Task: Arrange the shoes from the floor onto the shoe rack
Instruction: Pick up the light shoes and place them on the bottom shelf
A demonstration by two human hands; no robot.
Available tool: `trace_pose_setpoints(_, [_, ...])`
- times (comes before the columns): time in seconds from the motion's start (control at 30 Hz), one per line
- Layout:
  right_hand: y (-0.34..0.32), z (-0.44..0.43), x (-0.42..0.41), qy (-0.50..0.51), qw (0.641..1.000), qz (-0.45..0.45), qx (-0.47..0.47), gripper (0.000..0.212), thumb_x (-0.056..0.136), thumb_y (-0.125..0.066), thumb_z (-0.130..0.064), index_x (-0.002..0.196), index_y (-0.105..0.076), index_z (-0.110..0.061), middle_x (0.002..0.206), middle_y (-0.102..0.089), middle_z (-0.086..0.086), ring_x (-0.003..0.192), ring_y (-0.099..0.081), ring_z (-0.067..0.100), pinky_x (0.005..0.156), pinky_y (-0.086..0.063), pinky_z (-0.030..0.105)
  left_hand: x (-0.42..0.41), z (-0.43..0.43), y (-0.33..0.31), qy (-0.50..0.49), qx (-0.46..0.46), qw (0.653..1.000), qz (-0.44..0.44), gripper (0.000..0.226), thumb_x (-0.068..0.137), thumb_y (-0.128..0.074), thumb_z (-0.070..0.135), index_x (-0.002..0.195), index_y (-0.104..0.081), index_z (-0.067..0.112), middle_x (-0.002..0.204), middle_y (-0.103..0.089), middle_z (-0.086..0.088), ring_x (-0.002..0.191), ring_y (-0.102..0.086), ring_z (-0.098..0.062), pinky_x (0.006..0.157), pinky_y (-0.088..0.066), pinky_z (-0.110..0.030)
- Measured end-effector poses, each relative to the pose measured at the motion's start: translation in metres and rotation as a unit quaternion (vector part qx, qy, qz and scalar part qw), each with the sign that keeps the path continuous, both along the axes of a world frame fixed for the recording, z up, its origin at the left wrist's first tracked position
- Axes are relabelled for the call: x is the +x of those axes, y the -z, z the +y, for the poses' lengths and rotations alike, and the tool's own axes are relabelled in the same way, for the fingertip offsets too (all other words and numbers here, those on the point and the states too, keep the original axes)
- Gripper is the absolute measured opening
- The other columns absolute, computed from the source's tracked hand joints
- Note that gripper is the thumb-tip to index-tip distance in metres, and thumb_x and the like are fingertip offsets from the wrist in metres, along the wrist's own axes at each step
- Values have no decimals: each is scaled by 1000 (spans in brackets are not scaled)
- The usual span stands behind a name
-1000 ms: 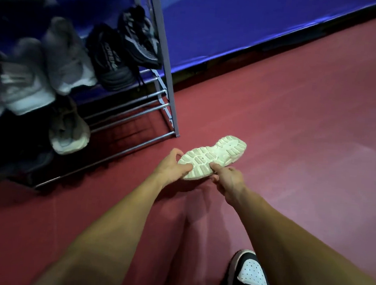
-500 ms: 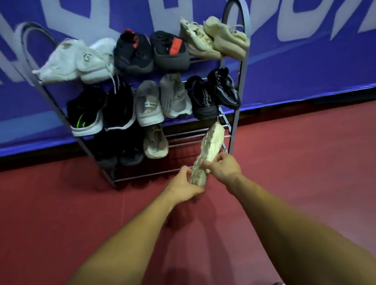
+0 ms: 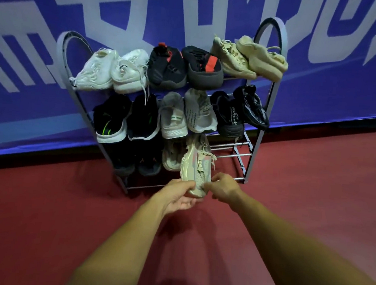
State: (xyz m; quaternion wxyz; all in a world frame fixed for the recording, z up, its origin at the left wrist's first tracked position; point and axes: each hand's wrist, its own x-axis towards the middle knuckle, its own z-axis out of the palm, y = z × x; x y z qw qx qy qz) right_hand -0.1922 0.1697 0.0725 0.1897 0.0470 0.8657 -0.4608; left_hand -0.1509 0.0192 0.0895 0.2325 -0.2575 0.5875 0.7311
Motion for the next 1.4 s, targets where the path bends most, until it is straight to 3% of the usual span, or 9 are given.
trace_pose_setpoints(0.23, [17, -17, -26, 155, 983, 2, -100, 60, 66, -67, -52, 109, -55, -13, 102, -69, 6, 93, -66, 27, 86, -55, 41, -16, -16, 10, 53, -74, 996, 6, 33, 79, -51, 3, 109, -63, 8, 77, -74, -12, 66, -71, -27, 53, -38, -23])
trace_pose_setpoints(0.4, [11, -5, -46, 278, 942, -5, -189, 84, 61, -69, -60, 126, -52, -10, 113, -66, 9, 99, -65, 30, 87, -55, 44, -20, -44, 18, 78, -119, 990, -15, 46, 50, -55, 11, 94, -67, 8, 68, -62, -5, 52, -50, -16, 49, -34, -22])
trace_pose_setpoints(0.53, [14, 11, -48, 303, 913, -16, -273, 50, 77, -76, -29, 118, -55, -7, 94, -64, 5, 72, -60, 14, 62, -49, 29, -22, -60, 14, 46, -57, 997, -37, 37, 56, -55, 9, 92, -59, 14, 67, -49, 1, 50, -33, -9, 48, -21, -19])
trace_pose_setpoints(0.67, [13, 20, -41, 300, 877, -78, -367, 28, 82, -72, -19, 103, -53, -15, 58, -50, -3, 32, -36, 3, 35, -30, 16, -30, -66, 9, -86, 12, 996, 0, 27, 74, -66, 15, 101, -63, 18, 75, -59, 3, 59, -45, -9, 50, -20, -21])
trace_pose_setpoints(0.83, [5, 25, -22, 294, 847, -152, -415, 14, 82, -70, -25, 85, -59, -17, 51, -51, -1, 46, -41, 10, 47, -27, 22, -40, -56, 6, -213, 40, 974, 59, 25, 79, -75, 19, 102, -66, 15, 80, -63, 0, 58, -48, -7, 51, -31, -19])
trace_pose_setpoints(0.9, [3, 31, -21, 299, 838, -161, -427, 28, 79, -71, -40, 87, -63, -15, 65, -54, 3, 56, -46, 13, 52, -32, 23, -44, -55, 5, -233, 22, 969, 76, 13, 81, -71, 16, 92, -66, 17, 79, -61, 0, 59, -47, -7, 53, -31, -20])
trace_pose_setpoints(1.0, [7, 44, -25, 302, 843, -148, -420, 37, 78, -68, -55, 75, -61, -18, 49, -42, -3, 47, -34, 12, 47, -29, 22, -49, -52, 5, -231, -7, 969, 87, 8, 82, -65, 14, 81, -64, 22, 79, -61, 0, 65, -48, -10, 55, -31, -22])
trace_pose_setpoints(1.17, [15, 57, -22, 277, 873, -136, -378, 25, 79, -63, -43, 82, -68, -19, 50, -48, -4, 44, -42, 10, 50, -32, 23, -58, -33, 2, -226, 27, 968, 107, 7, 88, -68, 20, 91, -63, 23, 85, -68, 1, 72, -58, -12, 54, -28, -22])
trace_pose_setpoints(1.4, [18, 35, -22, 304, 840, -111, -437, 17, 83, -58, -32, 90, -63, -17, 44, -45, -9, 34, -36, 5, 51, -28, 20, -60, 15, 9, -95, 26, 991, 85, 19, 85, -72, 37, 97, -60, 29, 96, -70, 3, 80, -61, -12, 56, -32, -22])
